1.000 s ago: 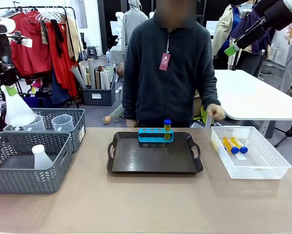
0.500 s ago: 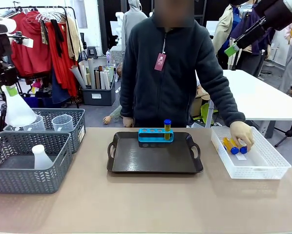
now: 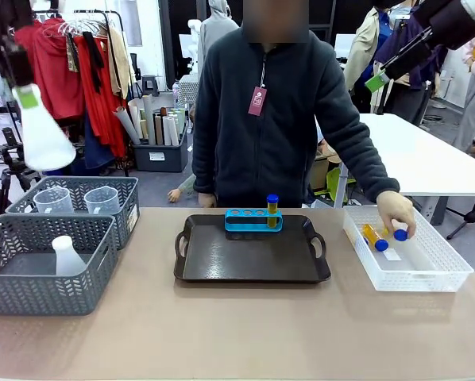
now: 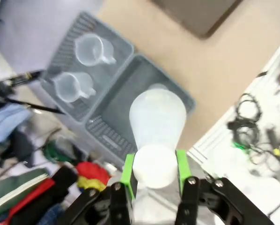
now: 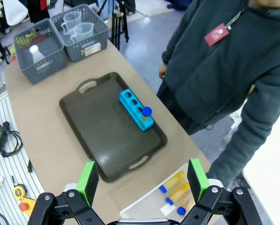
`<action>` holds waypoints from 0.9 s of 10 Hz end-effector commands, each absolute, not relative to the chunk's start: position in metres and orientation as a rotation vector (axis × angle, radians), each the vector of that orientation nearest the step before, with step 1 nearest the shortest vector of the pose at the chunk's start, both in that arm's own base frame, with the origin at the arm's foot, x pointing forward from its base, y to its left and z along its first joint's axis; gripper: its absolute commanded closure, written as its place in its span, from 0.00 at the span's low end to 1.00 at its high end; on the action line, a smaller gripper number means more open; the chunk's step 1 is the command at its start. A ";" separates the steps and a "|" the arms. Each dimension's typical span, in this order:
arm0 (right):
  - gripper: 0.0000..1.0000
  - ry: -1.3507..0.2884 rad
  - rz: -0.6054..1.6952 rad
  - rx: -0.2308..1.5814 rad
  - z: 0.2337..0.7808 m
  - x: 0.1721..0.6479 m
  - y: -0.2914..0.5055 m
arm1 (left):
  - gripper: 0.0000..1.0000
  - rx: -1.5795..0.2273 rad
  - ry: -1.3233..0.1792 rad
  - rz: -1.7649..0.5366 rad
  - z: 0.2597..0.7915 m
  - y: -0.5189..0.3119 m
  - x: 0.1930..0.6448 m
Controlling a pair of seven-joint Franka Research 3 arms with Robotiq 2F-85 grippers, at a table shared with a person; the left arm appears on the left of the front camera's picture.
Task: Prepare the laboratory tools.
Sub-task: Pick up one Small flask and place it on the Handle tray.
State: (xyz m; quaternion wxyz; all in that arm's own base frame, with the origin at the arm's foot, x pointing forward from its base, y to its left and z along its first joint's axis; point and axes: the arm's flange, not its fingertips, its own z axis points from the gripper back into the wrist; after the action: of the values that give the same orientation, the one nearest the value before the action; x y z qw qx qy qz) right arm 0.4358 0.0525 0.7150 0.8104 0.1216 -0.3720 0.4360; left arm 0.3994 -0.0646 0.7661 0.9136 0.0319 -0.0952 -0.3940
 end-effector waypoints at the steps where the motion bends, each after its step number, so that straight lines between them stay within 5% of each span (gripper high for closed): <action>1: 0.00 -0.798 0.939 0.262 0.716 0.435 0.052 | 1.00 0.129 -0.240 -0.924 0.802 -0.077 0.408; 9: 0.00 -0.798 0.939 0.262 0.716 0.435 0.052 | 1.00 0.125 -0.333 -1.311 0.835 -0.212 0.439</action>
State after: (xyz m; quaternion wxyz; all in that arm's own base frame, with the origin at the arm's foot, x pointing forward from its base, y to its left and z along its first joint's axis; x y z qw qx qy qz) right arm 0.4357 0.0528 0.7150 0.8104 0.1214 -0.3718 0.4362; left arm 0.4330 -0.2101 0.8201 0.7894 0.0619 -0.1506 -0.5919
